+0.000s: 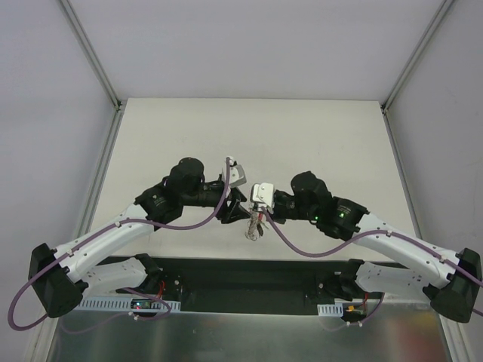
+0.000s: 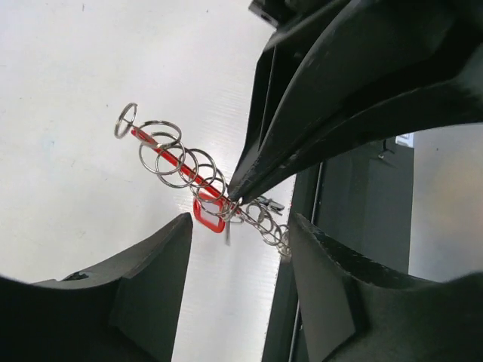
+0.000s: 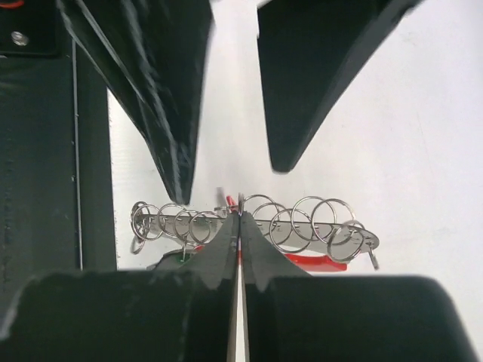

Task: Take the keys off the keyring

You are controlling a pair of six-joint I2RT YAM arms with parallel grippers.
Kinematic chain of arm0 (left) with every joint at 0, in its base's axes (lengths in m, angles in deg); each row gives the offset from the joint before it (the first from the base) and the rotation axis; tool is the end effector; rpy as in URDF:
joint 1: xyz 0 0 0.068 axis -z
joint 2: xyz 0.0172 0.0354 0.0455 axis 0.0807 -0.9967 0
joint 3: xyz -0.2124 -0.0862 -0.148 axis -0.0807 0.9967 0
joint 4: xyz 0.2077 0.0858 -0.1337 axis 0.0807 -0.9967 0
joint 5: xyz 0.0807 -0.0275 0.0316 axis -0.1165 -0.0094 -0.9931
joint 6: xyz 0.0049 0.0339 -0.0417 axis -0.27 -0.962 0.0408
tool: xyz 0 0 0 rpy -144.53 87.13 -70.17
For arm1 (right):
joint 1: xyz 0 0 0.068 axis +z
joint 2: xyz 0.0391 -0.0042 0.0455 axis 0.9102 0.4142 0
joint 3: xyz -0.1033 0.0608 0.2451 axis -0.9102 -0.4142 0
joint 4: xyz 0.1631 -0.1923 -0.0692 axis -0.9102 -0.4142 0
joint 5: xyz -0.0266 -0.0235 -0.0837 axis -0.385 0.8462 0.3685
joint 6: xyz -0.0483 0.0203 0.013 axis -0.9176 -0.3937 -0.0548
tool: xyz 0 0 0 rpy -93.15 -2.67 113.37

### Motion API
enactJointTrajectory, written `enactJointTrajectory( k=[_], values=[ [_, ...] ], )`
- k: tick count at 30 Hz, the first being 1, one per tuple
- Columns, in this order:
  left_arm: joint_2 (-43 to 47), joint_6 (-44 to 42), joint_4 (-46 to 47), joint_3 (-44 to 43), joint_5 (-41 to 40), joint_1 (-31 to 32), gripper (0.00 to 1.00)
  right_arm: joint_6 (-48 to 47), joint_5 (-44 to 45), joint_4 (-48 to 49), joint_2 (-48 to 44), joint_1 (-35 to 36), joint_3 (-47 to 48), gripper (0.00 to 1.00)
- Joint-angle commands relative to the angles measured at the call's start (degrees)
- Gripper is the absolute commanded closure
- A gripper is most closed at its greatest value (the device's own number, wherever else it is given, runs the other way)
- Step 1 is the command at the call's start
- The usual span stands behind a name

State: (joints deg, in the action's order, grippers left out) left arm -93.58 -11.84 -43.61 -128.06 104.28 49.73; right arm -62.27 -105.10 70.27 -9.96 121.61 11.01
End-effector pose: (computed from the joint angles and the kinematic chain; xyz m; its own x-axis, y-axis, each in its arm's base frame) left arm 0.1531 -0.1825 0.3237 -0.1267 0.2059 -0.9703 0.9798 0.1787 -0.0900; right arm 0.1209 0.1998 0.3225 0.5118 -0.4041 -0.7581 -0.8269 0.0076 -0.5623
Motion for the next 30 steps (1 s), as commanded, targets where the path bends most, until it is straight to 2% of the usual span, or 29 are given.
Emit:
enactJointTrajectory(
  k=[1, 5, 11, 16, 20, 23, 30],
  values=[
    [2.96, -1.57, -1.41, -2.77, -4.39, 0.43, 0.44, 3.55, 3.62, 7.08, -2.93, -0.44, -2.91, 0.99],
    [4.81, -2.45, -2.47, -2.68, -6.86, 0.51, 0.36, 6.28, 5.56, 11.03, -5.12, -1.41, -4.66, 0.99],
    [5.96, -3.24, -5.64, -4.35, -8.62, 0.08, 0.35, 11.37, 5.82, 19.65, -9.08, -3.6, -9.67, 0.99],
    [4.12, -0.26, -5.99, -5.23, -3.79, -1.77, 0.38, 14.72, 7.83, 27.9, -12.51, -3.78, -13.63, 0.99],
    [2.27, 2.03, -5.9, -6.28, -1.33, -2.74, 0.38, 16.21, 9.78, 30.2, -14.62, -4.13, -14.16, 0.99],
    [0.86, 2.74, -5.9, -7.51, 3.76, -2.83, 0.36, 17.45, 9.16, 30.99, -15.15, -4.66, -14.34, 0.99],
    [0.86, 2.56, -4.15, -8.31, 2.11, -2.92, 0.36, 20.35, 6.18, 33.54, -16.11, -5.89, -15.22, 0.99]
  ],
)
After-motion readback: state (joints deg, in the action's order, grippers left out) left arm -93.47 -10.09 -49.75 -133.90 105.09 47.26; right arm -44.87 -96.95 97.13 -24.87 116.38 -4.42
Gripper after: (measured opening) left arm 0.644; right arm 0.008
